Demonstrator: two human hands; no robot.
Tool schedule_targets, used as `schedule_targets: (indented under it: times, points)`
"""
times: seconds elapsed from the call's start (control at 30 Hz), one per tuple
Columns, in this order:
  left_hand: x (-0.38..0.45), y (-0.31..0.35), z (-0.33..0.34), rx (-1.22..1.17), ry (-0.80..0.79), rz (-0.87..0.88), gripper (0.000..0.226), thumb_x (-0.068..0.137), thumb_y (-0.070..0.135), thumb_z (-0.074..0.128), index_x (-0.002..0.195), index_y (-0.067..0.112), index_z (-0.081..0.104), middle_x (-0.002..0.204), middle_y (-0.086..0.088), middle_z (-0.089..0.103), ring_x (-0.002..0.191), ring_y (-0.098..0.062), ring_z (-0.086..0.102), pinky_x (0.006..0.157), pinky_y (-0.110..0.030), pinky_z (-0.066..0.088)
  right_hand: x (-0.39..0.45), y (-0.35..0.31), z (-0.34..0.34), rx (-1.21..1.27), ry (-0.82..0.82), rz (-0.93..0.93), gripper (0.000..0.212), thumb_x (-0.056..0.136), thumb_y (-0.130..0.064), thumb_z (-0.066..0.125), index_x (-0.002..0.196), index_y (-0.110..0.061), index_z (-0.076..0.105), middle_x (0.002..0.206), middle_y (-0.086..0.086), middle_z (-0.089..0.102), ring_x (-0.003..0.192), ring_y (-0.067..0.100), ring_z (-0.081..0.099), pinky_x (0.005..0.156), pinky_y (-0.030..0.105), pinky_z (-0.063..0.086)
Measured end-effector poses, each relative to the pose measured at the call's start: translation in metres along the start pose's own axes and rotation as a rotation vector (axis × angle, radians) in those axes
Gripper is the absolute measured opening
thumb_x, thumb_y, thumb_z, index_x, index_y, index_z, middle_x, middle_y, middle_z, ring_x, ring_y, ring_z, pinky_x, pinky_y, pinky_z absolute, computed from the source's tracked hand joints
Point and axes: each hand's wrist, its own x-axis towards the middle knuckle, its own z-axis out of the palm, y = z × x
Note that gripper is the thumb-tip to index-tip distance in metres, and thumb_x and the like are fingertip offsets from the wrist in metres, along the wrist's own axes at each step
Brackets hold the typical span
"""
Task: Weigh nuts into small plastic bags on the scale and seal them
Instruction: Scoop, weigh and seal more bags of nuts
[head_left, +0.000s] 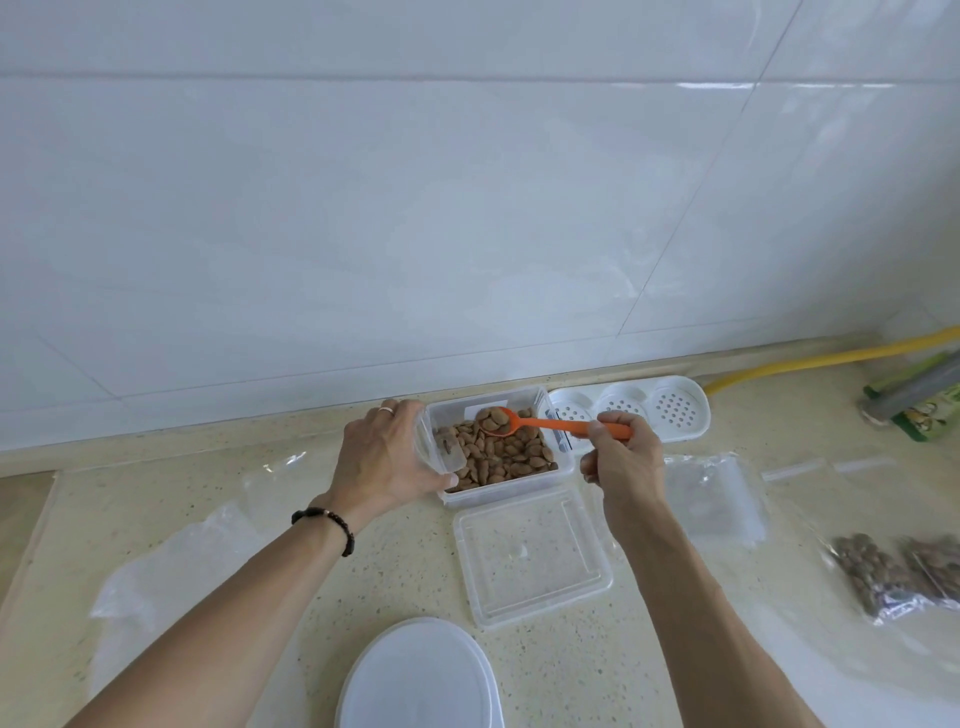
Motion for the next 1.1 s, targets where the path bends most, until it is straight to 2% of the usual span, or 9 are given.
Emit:
schedule_targets:
  times: [0.1, 0.17, 0.3, 0.5, 0.67, 0.73, 0.9, 1.0, 1.1]
  points:
    - [0.005, 0.008, -0.002, 0.020, -0.004, -0.010, 0.090, 0.054, 0.070, 0.075, 0.124, 0.022, 0.044, 0.114, 0.002, 0.054, 0.105, -0.020, 0.052, 0.091, -0.039, 0.043, -0.009, -0.020, 0.001, -0.024, -0.054, -0.094, 0.009, 0.097, -0.007, 0.056, 0.093, -0.016, 0.055, 0.090, 0.018, 0.065, 0.040, 0.011, 0.048, 0.045, 0.027, 0.042]
    - [0.007, 0.014, -0.003, -0.019, 0.008, -0.006, 0.090, 0.052, 0.068, 0.076, 0.123, 0.022, 0.044, 0.112, 0.002, 0.053, 0.103, -0.021, 0.053, 0.090, -0.039, 0.044, -0.017, -0.032, 0.005, -0.106, -0.114, -0.206, 0.012, 0.095, -0.006, 0.057, 0.090, -0.016, 0.056, 0.084, 0.011, 0.061, 0.042, 0.013, 0.049, 0.043, 0.025, 0.042]
    - [0.002, 0.024, -0.004, -0.237, 0.017, 0.007, 0.089, 0.054, 0.060, 0.083, 0.124, 0.023, 0.042, 0.110, 0.006, 0.046, 0.104, -0.018, 0.048, 0.094, -0.039, 0.040, -0.036, -0.045, 0.020, -0.342, -0.353, -0.498, 0.017, 0.095, -0.009, 0.058, 0.086, -0.022, 0.055, 0.078, 0.002, 0.063, 0.049, 0.030, 0.046, 0.045, 0.035, 0.040]
    - [-0.003, 0.021, -0.007, -0.389, 0.033, -0.060, 0.088, 0.058, 0.051, 0.087, 0.128, 0.023, 0.041, 0.117, 0.008, 0.042, 0.106, -0.012, 0.037, 0.098, -0.039, 0.036, -0.049, -0.058, 0.022, -0.518, -0.408, -0.731, 0.013, 0.095, -0.010, 0.056, 0.089, -0.022, 0.054, 0.057, -0.004, 0.050, 0.048, 0.014, 0.036, 0.049, 0.024, 0.028]
    - [-0.002, 0.016, -0.005, -0.380, 0.044, -0.064, 0.089, 0.058, 0.052, 0.087, 0.129, 0.022, 0.042, 0.117, 0.003, 0.048, 0.108, -0.017, 0.043, 0.099, -0.040, 0.035, -0.047, -0.059, 0.018, -0.357, -0.260, -0.685, 0.015, 0.095, -0.009, 0.058, 0.088, -0.022, 0.056, 0.071, -0.001, 0.061, 0.054, 0.031, 0.049, 0.048, 0.039, 0.039]
    - [-0.003, 0.011, -0.002, -0.342, 0.059, -0.059, 0.093, 0.056, 0.055, 0.086, 0.130, 0.020, 0.042, 0.119, 0.000, 0.051, 0.111, -0.020, 0.047, 0.100, -0.040, 0.034, -0.037, -0.053, 0.013, -0.286, -0.137, -0.624, 0.021, 0.095, -0.009, 0.059, 0.086, -0.027, 0.056, 0.076, -0.006, 0.063, 0.055, 0.026, 0.054, 0.051, 0.040, 0.047]
    - [-0.011, -0.009, 0.002, -0.212, 0.090, 0.030, 0.094, 0.052, 0.061, 0.084, 0.127, 0.023, 0.042, 0.118, 0.001, 0.056, 0.114, -0.019, 0.050, 0.104, -0.040, 0.030, -0.007, -0.011, 0.001, -0.460, 0.039, -0.457, 0.010, 0.096, -0.012, 0.054, 0.092, -0.021, 0.057, 0.092, -0.001, 0.068, 0.065, 0.027, 0.060, 0.064, 0.047, 0.054]
    - [-0.017, -0.016, 0.002, -0.164, 0.123, 0.097, 0.093, 0.050, 0.066, 0.080, 0.125, 0.024, 0.042, 0.114, 0.003, 0.058, 0.112, -0.019, 0.050, 0.103, -0.045, 0.032, -0.002, 0.012, 0.008, -0.571, 0.053, -0.484, 0.006, 0.098, -0.009, 0.051, 0.098, -0.011, 0.057, 0.086, -0.003, 0.064, 0.067, 0.025, 0.060, 0.064, 0.044, 0.051]
    - [-0.020, -0.019, 0.002, -0.163, 0.114, 0.102, 0.096, 0.049, 0.077, 0.068, 0.126, 0.026, 0.042, 0.107, 0.005, 0.061, 0.108, -0.017, 0.051, 0.101, -0.047, 0.033, -0.001, 0.026, 0.019, -0.593, 0.047, -0.466, 0.006, 0.098, -0.009, 0.050, 0.097, -0.010, 0.056, 0.078, -0.007, 0.059, 0.066, 0.028, 0.059, 0.062, 0.043, 0.049]
